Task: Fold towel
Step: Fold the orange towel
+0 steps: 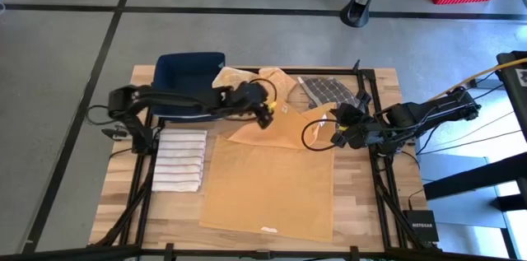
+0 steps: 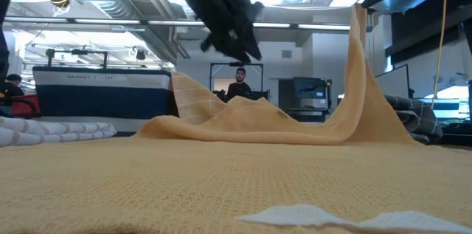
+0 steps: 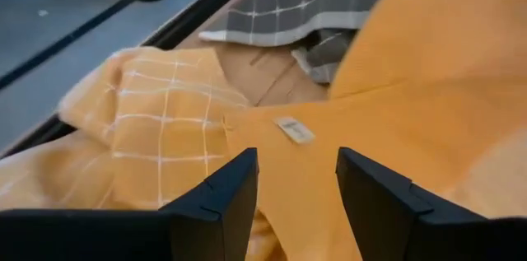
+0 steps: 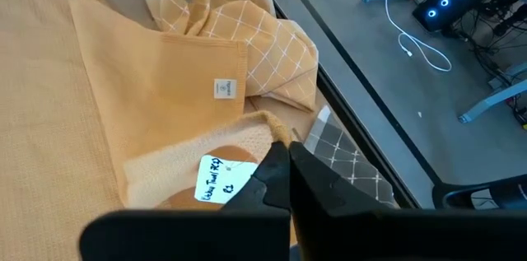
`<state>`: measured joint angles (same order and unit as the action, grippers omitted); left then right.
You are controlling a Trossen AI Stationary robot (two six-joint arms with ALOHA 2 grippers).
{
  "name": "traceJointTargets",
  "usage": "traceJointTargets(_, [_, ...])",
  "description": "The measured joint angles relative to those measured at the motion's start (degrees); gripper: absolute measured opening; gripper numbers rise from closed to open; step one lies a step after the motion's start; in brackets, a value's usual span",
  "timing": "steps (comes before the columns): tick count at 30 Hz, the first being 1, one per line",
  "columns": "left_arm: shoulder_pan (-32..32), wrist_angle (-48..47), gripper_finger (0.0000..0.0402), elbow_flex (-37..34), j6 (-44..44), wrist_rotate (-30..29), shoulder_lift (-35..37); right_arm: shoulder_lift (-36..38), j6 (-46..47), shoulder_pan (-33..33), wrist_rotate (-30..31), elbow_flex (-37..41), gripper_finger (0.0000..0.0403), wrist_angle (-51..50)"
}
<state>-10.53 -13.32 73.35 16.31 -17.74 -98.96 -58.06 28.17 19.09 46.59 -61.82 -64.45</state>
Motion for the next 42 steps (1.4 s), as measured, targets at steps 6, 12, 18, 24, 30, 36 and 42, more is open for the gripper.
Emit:
traceJointTargets(6, [-4.76, 4.48, 0.0149, 1.47, 0.59, 2.56, -6.78, -0.02, -0.13, 0.0, 0.02, 0.0, 0.0001, -0.12])
traceJointTargets(12, [-7.56, 7.97, 0.0149, 1.48, 1.69, 6.95, -10.34, -0.02, -0.63, 0.0, 0.04, 0.0, 0.0001, -0.17])
traceJointTargets(18, [-8.03, 8.77, 0.015, 1.52, 1.44, 8.83, -12.82, -0.02, -1.55, 0.0, 0.04, 0.0, 0.0001, -0.11])
traceJointTargets(24, [-7.99, 9.85, 0.015, 1.52, 0.61, 9.77, -13.31, -0.02, -1.67, 0.0, 0.07, 0.0, 0.0001, -0.17])
traceJointTargets(30, [-7.99, 9.91, 0.015, 1.52, -1.7, 13.51, -13.32, -0.02, -1.67, 0.0, 0.07, 0.0, 0.0001, -0.13])
traceJointTargets(36, [-8.16, 10.21, 0.0146, 1.52, -3.26, 13.53, -15.31, -0.02, -1.67, 0.0, 0.07, 0.0, 0.0001, -0.05])
traceJointTargets(42, [-8.16, 13.12, 0.01, 1.52, -4.22, 13.53, -15.34, -0.02, -1.69, 0.0, 0.04, 0.0, 0.0001, -0.12])
